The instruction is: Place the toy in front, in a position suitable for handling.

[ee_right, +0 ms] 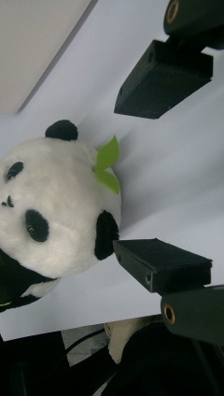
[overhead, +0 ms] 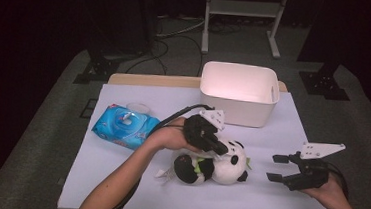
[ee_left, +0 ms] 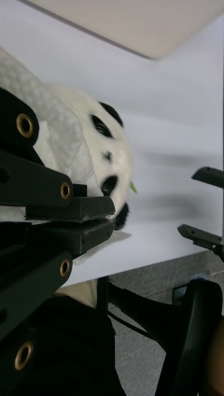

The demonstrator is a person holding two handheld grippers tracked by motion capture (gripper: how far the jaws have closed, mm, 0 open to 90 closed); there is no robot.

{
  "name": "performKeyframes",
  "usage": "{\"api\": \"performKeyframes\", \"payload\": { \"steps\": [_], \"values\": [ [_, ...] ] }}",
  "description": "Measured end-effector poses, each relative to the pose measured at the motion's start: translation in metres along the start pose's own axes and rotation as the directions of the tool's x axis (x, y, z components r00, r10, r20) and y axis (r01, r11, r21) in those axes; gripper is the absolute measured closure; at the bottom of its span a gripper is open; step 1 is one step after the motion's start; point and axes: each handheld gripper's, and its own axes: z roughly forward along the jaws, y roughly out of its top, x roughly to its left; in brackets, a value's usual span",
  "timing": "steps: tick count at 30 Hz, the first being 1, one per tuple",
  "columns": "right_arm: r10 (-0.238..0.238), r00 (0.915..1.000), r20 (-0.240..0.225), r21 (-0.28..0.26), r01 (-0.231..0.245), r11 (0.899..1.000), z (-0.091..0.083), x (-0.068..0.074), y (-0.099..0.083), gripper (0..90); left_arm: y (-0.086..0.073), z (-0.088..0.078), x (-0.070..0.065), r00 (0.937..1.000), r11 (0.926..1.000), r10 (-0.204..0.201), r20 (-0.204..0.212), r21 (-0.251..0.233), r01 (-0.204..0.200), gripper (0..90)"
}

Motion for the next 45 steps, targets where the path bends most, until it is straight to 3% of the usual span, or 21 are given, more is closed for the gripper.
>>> {"api": "performKeyframes", "payload": {
  "steps": [7,10,13,19,22,27,35,38,42,45],
  "values": [
    [0.011,0.9999,0.006,-0.016,-0.011,1.0,-0.006,-0.002,-0.003,27.6,0.023,0.022,-0.001,0.998,0.9993,0.035,0.053,0.013,-0.035,88.0],
    [0.004,1.0,0.001,-0.015,-0.004,1.0,-0.007,-0.001,-0.003,27.5,0.026,0.033,0.0,0.9989,0.9988,0.023,0.041,0.042,-0.025,75.7],
    [-0.005,1.0,0.0,-0.01,0.005,1.0,-0.006,0.0,-0.002,27.5,0.024,0.034,0.001,0.9992,0.9991,0.012,0.039,0.041,-0.013,71.4],
    [-0.032,0.9993,-0.017,0.013,0.032,0.999,0.002,0.005,0.005,27.6,0.018,0.018,0.0,0.9999,0.9999,-0.007,0.014,0.012,0.007,66.0],
    [-0.069,0.9969,-0.036,0.035,0.071,0.997,0.009,0.01,0.017,27.5,0.014,0.008,-0.001,0.9999,0.9999,-0.012,0.003,-0.003,0.012,63.6],
    [-0.105,0.9934,-0.046,0.027,0.106,0.994,0.016,0.014,0.032,27.7,0.006,-0.007,-0.003,0.9994,0.9996,-0.025,-0.025,-0.017,0.024,63.2],
    [-0.198,0.9781,-0.064,0.025,0.2,0.979,0.036,0.026,0.066,32.1,-0.018,-0.025,-0.003,0.9959,0.9976,-0.067,-0.06,-0.022,0.066,63.2],
    [-0.234,0.9701,-0.064,0.03,0.236,0.971,0.043,0.031,0.077,34.5,-0.026,-0.031,-0.004,0.9946,0.997,-0.075,-0.071,-0.024,0.074,63.2],
    [-0.301,0.9507,-0.074,0.042,0.305,0.951,0.054,0.038,0.095,39.9,-0.039,-0.04,-0.004,0.9909,0.995,-0.097,-0.093,-0.031,0.095,63.1],
    [-0.314,0.9462,-0.08,0.047,0.318,0.947,0.059,0.04,0.101,42.3,-0.045,-0.044,-0.005,0.9896,0.9947,-0.102,-0.102,-0.027,0.099,62.7]
  ]
}}
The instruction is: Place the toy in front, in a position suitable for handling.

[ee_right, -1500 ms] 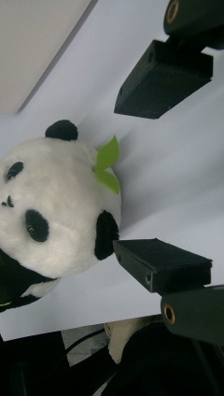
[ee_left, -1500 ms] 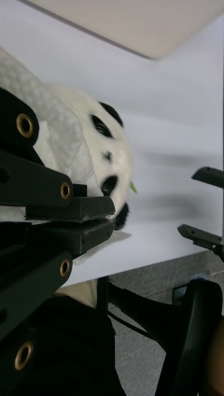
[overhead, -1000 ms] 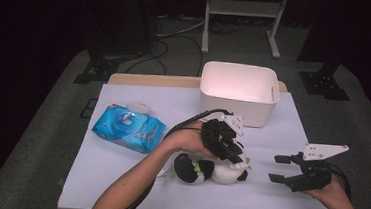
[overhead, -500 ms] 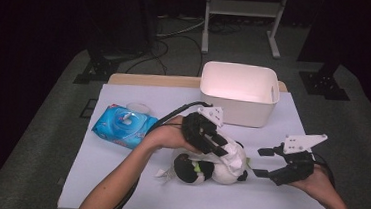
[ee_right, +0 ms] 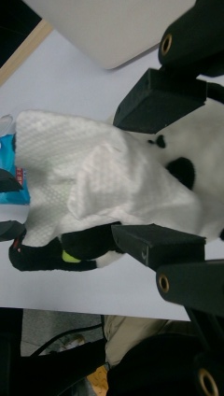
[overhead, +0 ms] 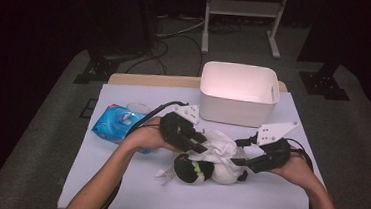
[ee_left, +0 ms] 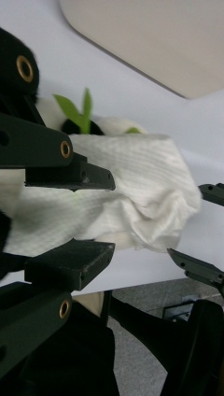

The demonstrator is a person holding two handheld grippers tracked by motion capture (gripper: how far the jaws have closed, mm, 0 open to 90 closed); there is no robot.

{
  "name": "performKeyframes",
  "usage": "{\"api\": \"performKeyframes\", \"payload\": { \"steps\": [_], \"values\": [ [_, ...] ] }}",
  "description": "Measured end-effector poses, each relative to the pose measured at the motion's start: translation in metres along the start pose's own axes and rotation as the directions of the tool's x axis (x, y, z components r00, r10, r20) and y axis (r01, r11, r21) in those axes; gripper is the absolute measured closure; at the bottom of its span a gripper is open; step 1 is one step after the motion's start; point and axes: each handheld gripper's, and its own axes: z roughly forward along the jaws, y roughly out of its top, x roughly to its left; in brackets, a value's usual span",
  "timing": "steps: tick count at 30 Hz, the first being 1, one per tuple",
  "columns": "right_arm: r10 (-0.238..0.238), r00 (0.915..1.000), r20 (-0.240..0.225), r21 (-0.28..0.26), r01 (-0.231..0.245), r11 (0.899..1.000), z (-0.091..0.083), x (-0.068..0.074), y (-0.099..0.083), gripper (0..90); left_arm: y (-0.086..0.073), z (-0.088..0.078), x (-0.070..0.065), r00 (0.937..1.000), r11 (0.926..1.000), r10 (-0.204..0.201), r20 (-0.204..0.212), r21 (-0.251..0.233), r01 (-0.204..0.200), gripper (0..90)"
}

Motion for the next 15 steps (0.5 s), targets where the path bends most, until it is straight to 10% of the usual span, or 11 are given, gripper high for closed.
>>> {"api": "performKeyframes", "payload": {
  "steps": [15],
  "values": [
    [-0.111,0.9926,-0.048,0.043,0.113,0.993,0.031,0.004,0.037,51.1,-0.034,-0.019,0.001,0.9976,0.998,-0.06,-0.036,-0.024,0.059,62.0]
  ]
}}
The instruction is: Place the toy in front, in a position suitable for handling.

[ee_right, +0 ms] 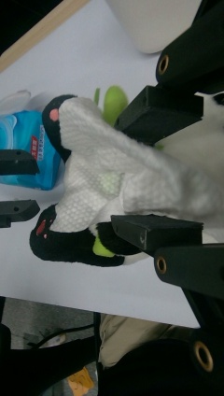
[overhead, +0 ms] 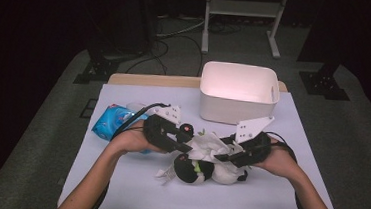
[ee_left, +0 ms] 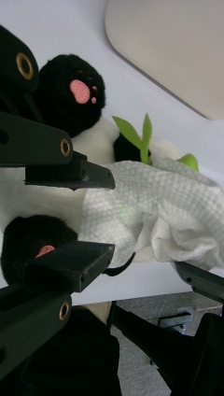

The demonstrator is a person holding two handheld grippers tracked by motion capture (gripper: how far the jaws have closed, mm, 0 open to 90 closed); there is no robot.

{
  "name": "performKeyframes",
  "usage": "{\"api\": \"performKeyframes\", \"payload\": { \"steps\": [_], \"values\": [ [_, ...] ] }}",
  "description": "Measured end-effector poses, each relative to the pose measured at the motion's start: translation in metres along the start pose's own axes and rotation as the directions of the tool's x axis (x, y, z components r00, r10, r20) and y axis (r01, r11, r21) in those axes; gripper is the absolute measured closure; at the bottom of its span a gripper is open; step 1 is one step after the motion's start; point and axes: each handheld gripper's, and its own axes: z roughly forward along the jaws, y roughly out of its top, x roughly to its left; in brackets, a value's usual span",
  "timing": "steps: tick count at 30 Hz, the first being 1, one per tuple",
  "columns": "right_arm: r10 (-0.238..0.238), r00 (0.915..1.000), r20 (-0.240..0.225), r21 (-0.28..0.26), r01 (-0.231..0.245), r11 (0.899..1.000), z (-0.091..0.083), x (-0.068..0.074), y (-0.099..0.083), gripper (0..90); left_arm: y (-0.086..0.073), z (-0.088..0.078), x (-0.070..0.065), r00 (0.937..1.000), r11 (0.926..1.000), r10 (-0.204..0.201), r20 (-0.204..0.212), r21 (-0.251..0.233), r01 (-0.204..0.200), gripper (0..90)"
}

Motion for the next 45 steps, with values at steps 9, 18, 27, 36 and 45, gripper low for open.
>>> {"api": "performKeyframes", "payload": {
  "steps": [9,18,27,36,45],
  "values": [
    [-0.022,0.9969,-0.075,0.093,0.029,0.995,0.034,-0.002,0.009,53.8,-0.011,0.004,0.001,0.9998,0.9998,-0.02,0.0,0.008,0.02,61.3],
    [0.04,0.9947,-0.094,0.103,-0.031,0.994,0.041,-0.001,0.001,75.4,-0.015,0.015,-0.001,0.9998,0.9993,-0.019,0.007,0.031,0.019,59.8],
    [0.027,0.9978,-0.06,0.106,-0.02,0.994,0.022,0.005,-0.003,77.4,-0.018,0.021,-0.007,0.9996,0.9992,-0.008,0.026,0.039,0.007,58.3],
    [0.068,0.9977,-0.006,0.103,-0.067,0.992,-0.006,0.001,-0.019,77.7,-0.021,0.027,-0.009,0.9995,0.9985,-0.018,0.028,0.052,0.016,58.3],
    [0.119,0.9919,0.045,0.14,-0.124,0.982,-0.024,-0.002,-0.044,77.6,-0.022,0.028,-0.012,0.9995,0.9981,-0.01,0.029,0.061,0.009,58.3]
  ]
}}
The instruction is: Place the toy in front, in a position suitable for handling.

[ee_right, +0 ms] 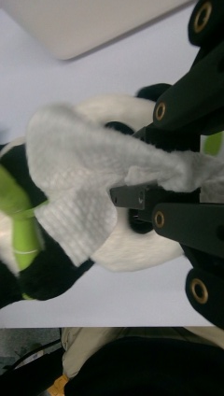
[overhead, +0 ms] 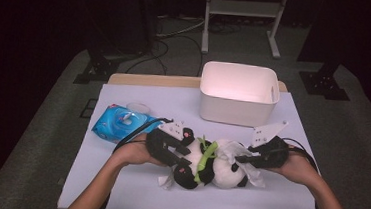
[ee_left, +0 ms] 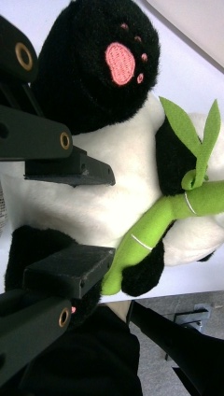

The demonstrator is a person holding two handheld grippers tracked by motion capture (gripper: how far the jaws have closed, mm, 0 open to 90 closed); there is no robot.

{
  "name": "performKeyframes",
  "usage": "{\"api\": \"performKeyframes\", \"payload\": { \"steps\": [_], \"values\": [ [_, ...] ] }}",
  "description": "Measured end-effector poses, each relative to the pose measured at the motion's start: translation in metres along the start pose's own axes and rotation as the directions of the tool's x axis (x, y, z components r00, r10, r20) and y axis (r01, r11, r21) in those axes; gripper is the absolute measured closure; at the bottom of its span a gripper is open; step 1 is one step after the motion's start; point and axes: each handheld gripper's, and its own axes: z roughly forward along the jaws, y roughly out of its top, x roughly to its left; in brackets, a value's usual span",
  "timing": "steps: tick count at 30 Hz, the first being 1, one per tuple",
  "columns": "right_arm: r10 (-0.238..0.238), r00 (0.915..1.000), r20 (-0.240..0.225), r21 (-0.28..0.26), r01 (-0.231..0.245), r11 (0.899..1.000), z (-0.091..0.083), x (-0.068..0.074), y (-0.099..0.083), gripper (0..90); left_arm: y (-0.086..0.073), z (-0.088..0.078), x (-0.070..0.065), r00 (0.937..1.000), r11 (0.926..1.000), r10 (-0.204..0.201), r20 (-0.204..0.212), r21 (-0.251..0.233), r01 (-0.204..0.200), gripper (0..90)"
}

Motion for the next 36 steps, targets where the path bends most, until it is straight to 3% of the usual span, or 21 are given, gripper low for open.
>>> {"api": "performKeyframes", "payload": {
  "steps": [3,8,18,25,32,36],
  "values": [
    [0.027,0.9996,0.006,0.005,-0.027,1.0,-0.003,-0.001,-0.014,77.6,-0.001,0.0,-0.001,1.0,1.0,-0.001,-0.002,-0.002,0.001,58.3],
    [0.048,0.9988,0.004,0.004,-0.048,0.999,-0.004,-0.002,-0.021,77.6,0.001,0.001,-0.002,0.9999,0.9999,0.01,-0.007,0.014,-0.009,58.3],
    [-0.015,0.9997,-0.018,-0.035,0.014,0.999,0.006,-0.004,0.01,77.5,0.001,0.004,-0.004,0.9998,0.9994,0.015,-0.011,0.033,-0.014,58.4],
    [-0.025,0.9994,-0.023,-0.057,0.024,0.998,0.018,-0.011,0.029,77.5,-0.001,0.006,-0.004,0.9999,0.9995,0.009,-0.005,0.029,-0.009,58.3],
    [-0.002,0.9996,-0.029,-0.052,0.0,0.999,0.021,-0.009,0.022,77.7,0.001,0.003,-0.004,0.9999,0.9999,0.01,-0.006,0.006,-0.01,57.8],
    [0.026,0.999,-0.035,-0.074,-0.029,0.997,0.019,-0.006,0.014,77.7,0.007,0.0,-0.003,0.9994,0.9998,0.018,-0.031,-0.006,-0.018,55.3]
  ]
}}
